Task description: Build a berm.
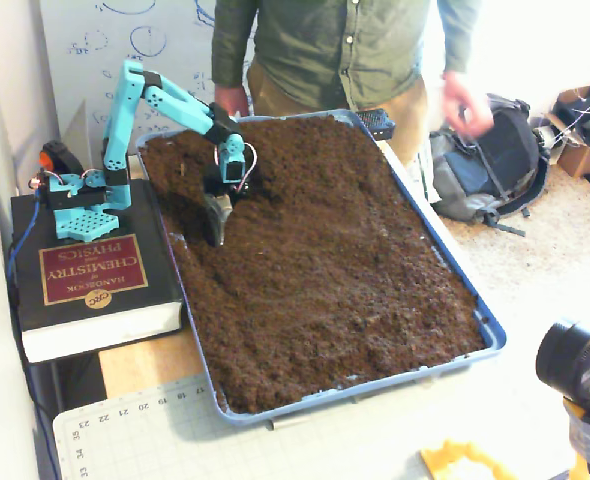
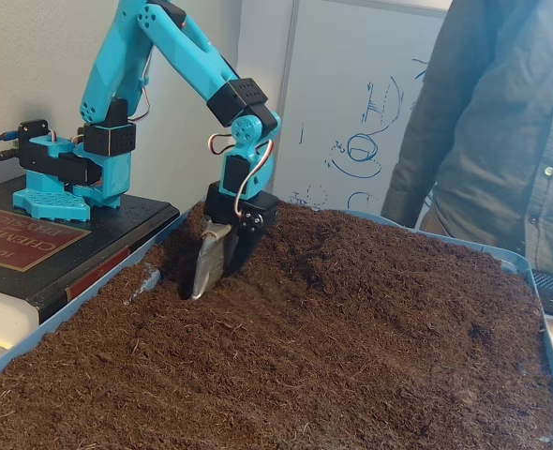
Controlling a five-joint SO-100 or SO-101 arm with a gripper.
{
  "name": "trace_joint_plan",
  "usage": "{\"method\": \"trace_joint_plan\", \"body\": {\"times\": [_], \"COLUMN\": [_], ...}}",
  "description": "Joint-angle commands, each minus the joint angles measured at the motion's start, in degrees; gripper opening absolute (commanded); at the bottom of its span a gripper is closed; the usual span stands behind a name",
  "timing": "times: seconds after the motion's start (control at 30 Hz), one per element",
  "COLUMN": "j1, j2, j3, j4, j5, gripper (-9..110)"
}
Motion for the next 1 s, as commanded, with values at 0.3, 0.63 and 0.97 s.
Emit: {"method": "trace_joint_plan", "body": {"times": [0.3, 0.63, 0.97], "j1": [-2.9, -3.2, -4.7], "j2": [1.8, 3.7, 14.2], "j3": [-17.3, -19.2, -19.5], "j4": [-3.3, -3.3, -3.3], "j5": [-0.5, -0.4, -0.4], "gripper": [1, 1, 1]}}
